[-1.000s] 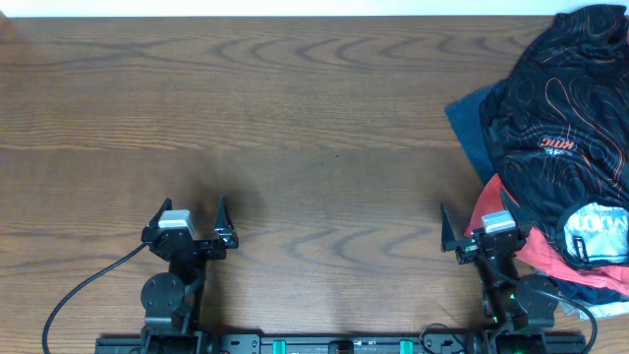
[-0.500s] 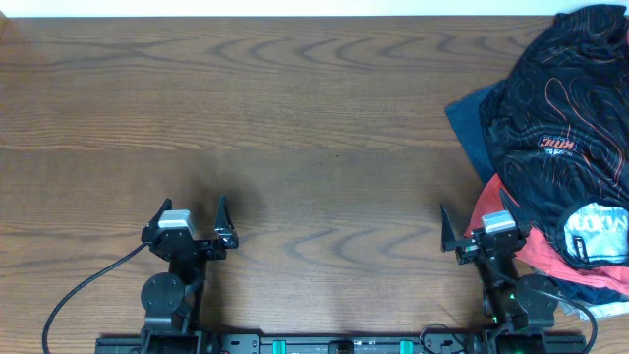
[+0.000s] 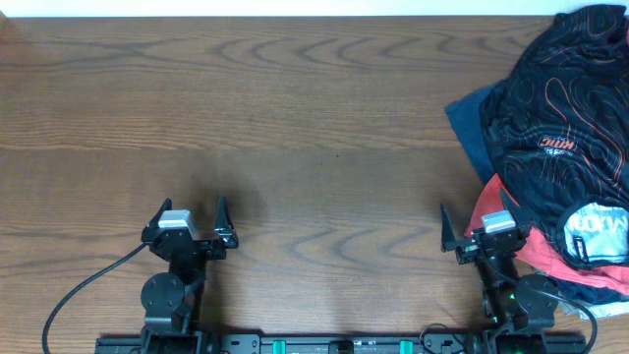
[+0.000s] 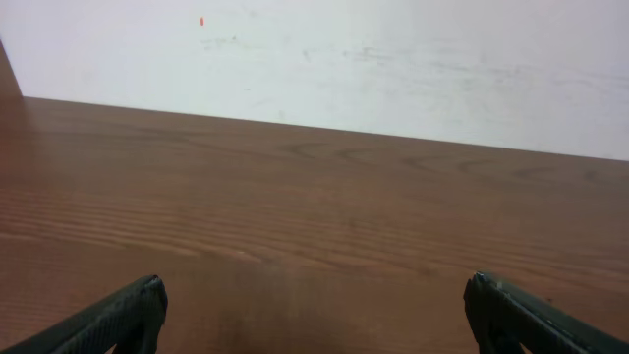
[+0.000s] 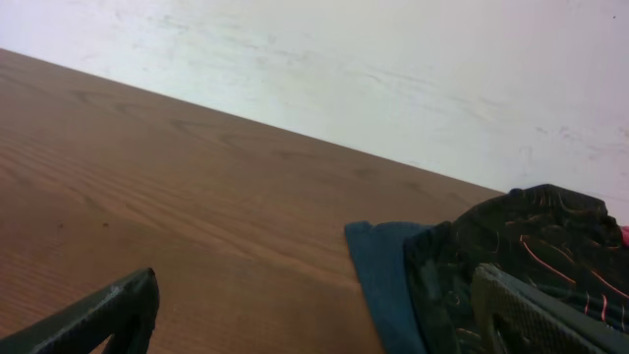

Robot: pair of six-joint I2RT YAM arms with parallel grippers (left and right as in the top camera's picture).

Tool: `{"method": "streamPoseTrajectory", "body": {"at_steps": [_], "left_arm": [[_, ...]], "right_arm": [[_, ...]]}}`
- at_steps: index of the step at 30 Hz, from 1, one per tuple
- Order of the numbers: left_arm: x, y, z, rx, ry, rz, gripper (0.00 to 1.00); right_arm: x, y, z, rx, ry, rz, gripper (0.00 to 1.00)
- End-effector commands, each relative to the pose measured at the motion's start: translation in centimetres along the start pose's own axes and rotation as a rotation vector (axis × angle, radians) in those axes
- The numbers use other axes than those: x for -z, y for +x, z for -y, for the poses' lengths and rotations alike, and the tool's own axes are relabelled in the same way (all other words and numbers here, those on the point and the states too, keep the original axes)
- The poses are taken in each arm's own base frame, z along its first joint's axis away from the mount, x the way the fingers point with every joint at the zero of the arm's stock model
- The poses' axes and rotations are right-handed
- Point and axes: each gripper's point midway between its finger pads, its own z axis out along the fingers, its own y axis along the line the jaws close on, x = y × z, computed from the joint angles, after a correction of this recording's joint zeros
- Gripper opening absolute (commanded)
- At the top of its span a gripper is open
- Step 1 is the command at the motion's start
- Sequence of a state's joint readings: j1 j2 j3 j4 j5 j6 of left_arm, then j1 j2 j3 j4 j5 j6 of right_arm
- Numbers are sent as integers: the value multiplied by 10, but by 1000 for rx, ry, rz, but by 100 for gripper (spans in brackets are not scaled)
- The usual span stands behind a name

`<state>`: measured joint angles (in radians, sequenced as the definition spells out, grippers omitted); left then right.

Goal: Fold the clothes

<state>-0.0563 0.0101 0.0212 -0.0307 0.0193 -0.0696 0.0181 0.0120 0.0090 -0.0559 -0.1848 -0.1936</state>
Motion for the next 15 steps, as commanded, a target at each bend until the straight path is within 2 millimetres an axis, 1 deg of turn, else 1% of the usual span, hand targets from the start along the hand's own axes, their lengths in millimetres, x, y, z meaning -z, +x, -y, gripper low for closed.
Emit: {"method": "streamPoseTrajectory", "body": {"at_steps": [1, 11, 13, 15], "left_arm": [[-1, 16, -4, -19, -14, -49, 98], [-1, 16, -4, -18, -14, -50, 98], [-1, 16, -4, -18, -14, -50, 98], [-1, 16, -4, -19, -14, -50, 98]], "right_arm": [[0, 0, -3, 14, -13, 2, 99], [0, 0, -4, 14, -18, 5, 99], [0, 0, -4, -14, -17, 5, 99], [0, 0, -4, -89, -16, 4, 99]]}}
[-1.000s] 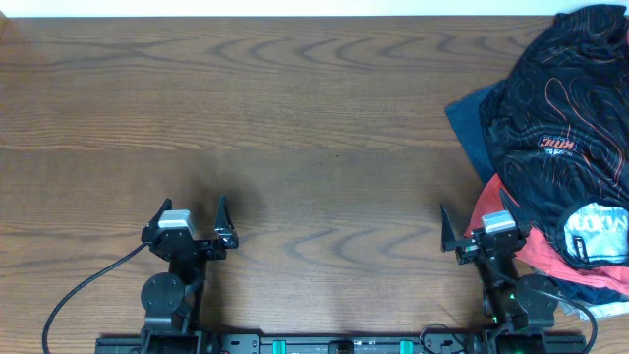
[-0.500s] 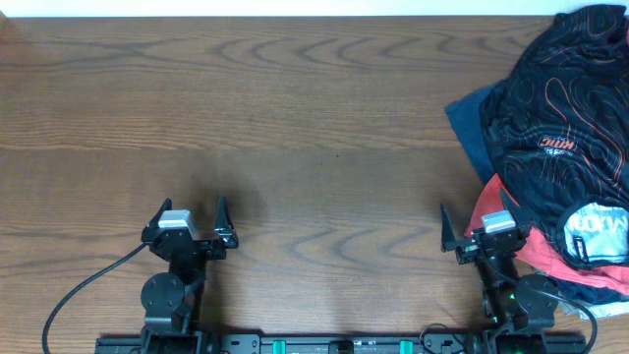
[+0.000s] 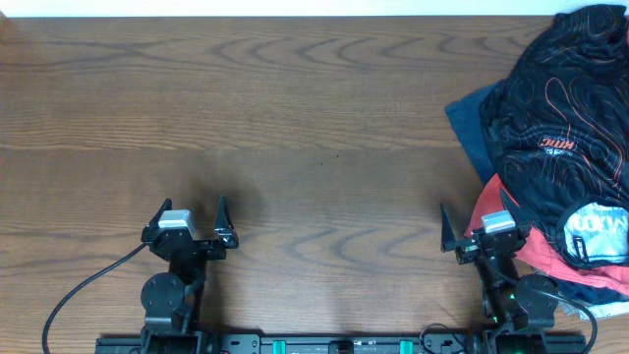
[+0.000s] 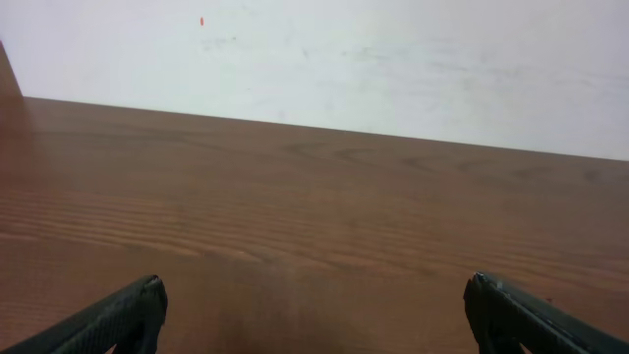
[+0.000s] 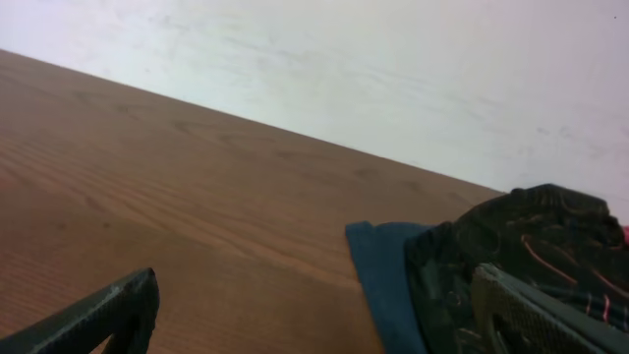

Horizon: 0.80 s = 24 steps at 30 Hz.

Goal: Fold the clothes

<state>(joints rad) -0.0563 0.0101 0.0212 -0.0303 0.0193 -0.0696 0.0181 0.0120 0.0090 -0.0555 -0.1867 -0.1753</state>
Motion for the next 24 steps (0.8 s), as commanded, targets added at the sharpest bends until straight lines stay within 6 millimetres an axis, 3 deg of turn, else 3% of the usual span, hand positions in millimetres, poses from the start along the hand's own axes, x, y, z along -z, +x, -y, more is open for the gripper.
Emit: {"method": "streamPoseTrajectory", "body": {"at_steps": [1, 8, 14, 19, 24], "left_arm": [[-1, 16, -4, -18, -14, -50, 98], [3, -2, 8, 66, 40, -40, 98], [7, -25, 12, 65, 26, -160, 98], [4, -42, 15, 60, -10, -365, 98], [-8, -55, 17, 43, -41, -564, 98]], "right_arm": [[0, 0, -3, -98, -14, 3, 99], [2, 1, 13, -214, 78, -55, 99], [2, -26, 40, -220, 197, -146, 99], [-19, -33, 52, -234, 210, -334, 99], [-49, -11, 72, -226, 223, -622, 99]]}}
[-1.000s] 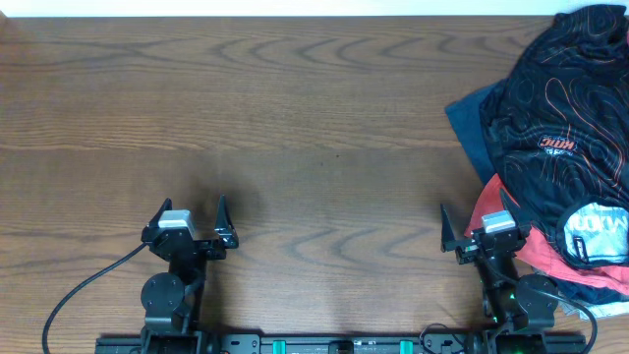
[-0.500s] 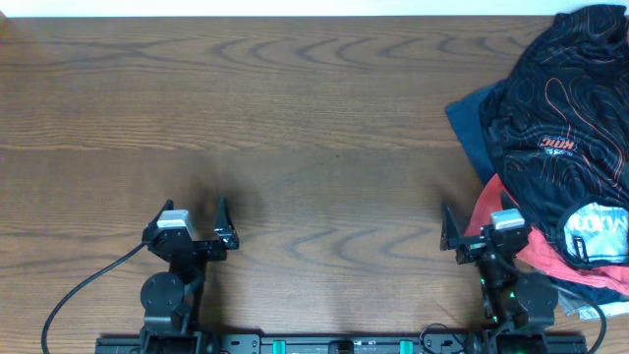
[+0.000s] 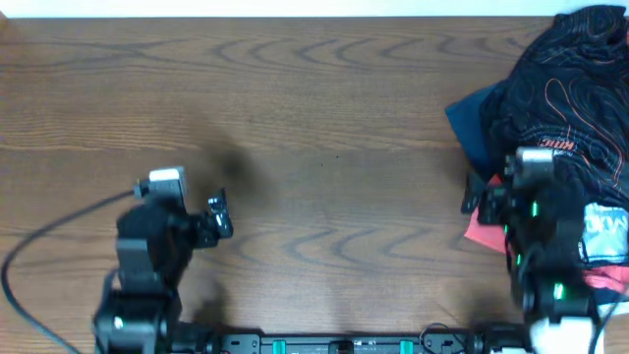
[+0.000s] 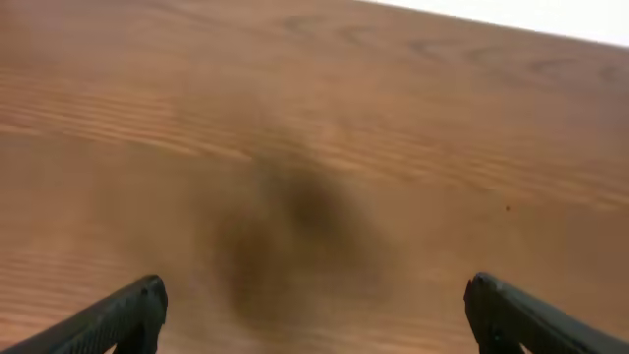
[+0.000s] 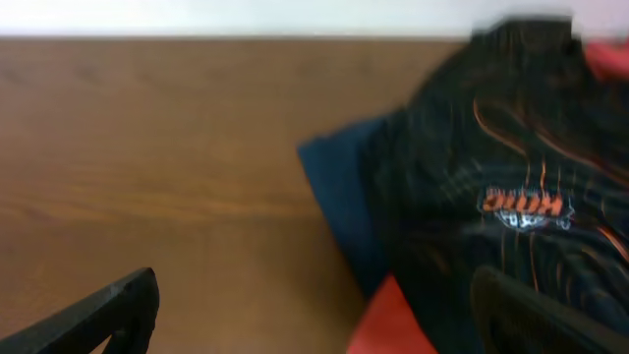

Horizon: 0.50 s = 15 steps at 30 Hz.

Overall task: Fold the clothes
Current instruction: 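Reach the right gripper into the clothes pile and grasp the black shirt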

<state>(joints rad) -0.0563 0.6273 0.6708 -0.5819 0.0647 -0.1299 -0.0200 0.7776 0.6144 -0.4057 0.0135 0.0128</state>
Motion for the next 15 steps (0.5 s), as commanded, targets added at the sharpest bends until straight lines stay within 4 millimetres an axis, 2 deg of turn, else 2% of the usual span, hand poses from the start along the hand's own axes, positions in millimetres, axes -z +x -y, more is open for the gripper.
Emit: {"method": "streamPoseTrajectory", "body": {"at_steps": [1, 4, 7, 9, 11, 15], "left_arm": [[-3, -18, 5, -9, -9, -82, 98], [-14, -16, 4, -7, -27, -175, 98], [-26, -8, 3, -6, -40, -240, 98], [-32, -3, 1, -5, -46, -269, 98], [-37, 1, 1, -5, -50, -292, 98], [-40, 4, 0, -5, -53, -309, 98]], "right_arm": [[-24, -3, 17, 9, 56, -146, 99], [-50, 6, 29, 19, 76, -312, 99], [-79, 15, 37, 10, 89, -394, 99], [-96, 28, 47, 36, 116, -436, 99], [-108, 47, 64, 45, 185, -500, 88], [-120, 86, 86, 65, 285, -639, 63]]}}
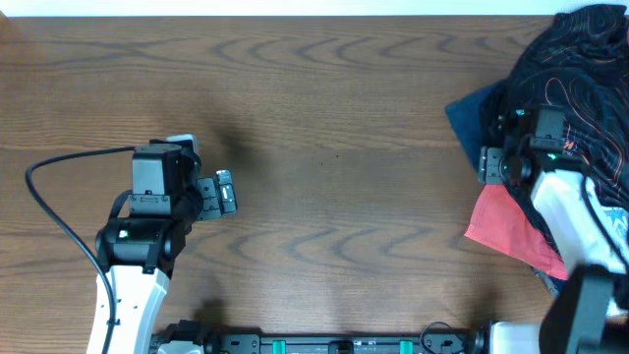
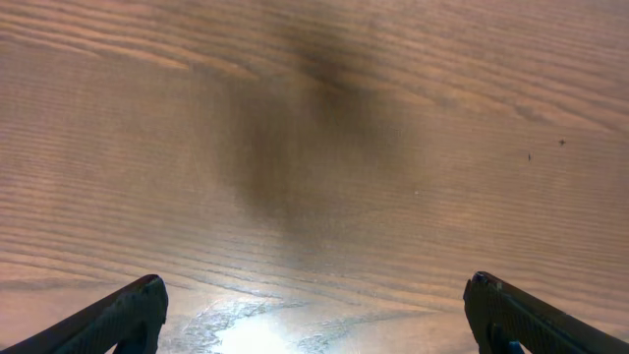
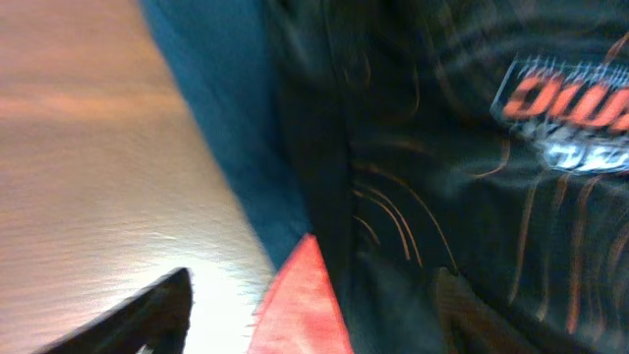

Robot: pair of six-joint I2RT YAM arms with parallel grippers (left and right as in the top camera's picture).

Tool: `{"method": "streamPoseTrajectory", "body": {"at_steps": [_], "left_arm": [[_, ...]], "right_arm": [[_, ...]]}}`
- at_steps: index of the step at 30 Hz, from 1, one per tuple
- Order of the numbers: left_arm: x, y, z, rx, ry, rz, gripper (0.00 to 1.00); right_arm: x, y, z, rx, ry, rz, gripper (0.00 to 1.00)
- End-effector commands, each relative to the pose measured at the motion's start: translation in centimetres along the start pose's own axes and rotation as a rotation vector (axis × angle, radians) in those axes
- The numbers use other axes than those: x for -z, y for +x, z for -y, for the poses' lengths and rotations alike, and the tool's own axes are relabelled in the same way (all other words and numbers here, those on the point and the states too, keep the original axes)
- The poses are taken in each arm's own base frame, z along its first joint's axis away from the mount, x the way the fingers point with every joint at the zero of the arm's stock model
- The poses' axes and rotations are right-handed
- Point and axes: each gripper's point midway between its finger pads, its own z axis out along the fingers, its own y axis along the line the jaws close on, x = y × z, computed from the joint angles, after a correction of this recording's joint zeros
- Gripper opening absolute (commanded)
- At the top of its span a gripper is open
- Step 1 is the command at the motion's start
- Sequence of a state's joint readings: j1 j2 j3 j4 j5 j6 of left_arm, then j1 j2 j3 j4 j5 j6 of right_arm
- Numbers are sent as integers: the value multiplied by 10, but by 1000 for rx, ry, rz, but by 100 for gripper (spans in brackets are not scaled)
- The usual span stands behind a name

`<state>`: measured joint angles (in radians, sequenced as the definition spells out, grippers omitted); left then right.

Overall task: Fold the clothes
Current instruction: 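Reach the right gripper into the clothes pile and grasp the black shirt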

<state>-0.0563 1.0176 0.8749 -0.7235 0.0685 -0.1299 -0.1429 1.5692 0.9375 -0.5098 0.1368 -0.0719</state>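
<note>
A heap of clothes lies at the table's right edge: a black shirt with orange line print (image 1: 580,69) on top, a blue garment (image 1: 470,123) under it, a red one (image 1: 506,228) in front. My right gripper (image 1: 499,157) hovers open over the heap's left side; the right wrist view shows the black shirt (image 3: 462,157), the blue cloth (image 3: 231,128) and the red corner (image 3: 305,305) between the spread fingers (image 3: 310,324). My left gripper (image 1: 218,192) hangs open above bare wood at the left, seen as open too (image 2: 314,315).
The brown wooden table (image 1: 324,108) stretches between the two arms. A black cable (image 1: 59,187) loops from the left arm toward the front edge. The white wall edge runs along the far side.
The right gripper has moved farther back and now points down onto the heap's left edge. The left arm has risen more, its camera now looking straight down at the wood.
Both grippers first rested open at the front edge, aimed at the far wall, and stayed so. Then both arms were lifted, the right one toward the clothes. Now the right gripper is over the heap and the left over bare table.
</note>
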Motion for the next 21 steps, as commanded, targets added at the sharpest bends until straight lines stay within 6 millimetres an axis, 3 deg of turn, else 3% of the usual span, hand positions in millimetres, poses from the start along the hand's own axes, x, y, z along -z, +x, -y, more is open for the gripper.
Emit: {"method": "streamPoseTrajectory", "body": {"at_steps": [1, 5, 7, 9, 11, 12, 17, 21], "left_arm": [[3, -6, 2, -9, 6, 14, 98], [4, -7, 2, -9, 6, 17, 98], [4, -7, 2, -10, 6, 17, 98], [4, -7, 2, -9, 6, 17, 98], [4, -7, 2, -9, 6, 17, 98], [4, -7, 2, -9, 6, 17, 98], [4, -7, 2, -10, 6, 19, 98], [4, -8, 2, -9, 7, 21, 98]], "right_arm": [[-19, 14, 23, 13, 121, -84, 59], [-31, 26, 32, -21, 190, -139, 56], [-31, 26, 38, -48, 227, -136, 48], [-30, 24, 39, -57, 235, -124, 35], [-30, 23, 39, -58, 235, -120, 7], [-30, 23, 39, -62, 233, -121, 1], [-18, 9, 30, -96, 168, -67, 1], [26, -38, 16, -121, 32, 74, 1]]}}
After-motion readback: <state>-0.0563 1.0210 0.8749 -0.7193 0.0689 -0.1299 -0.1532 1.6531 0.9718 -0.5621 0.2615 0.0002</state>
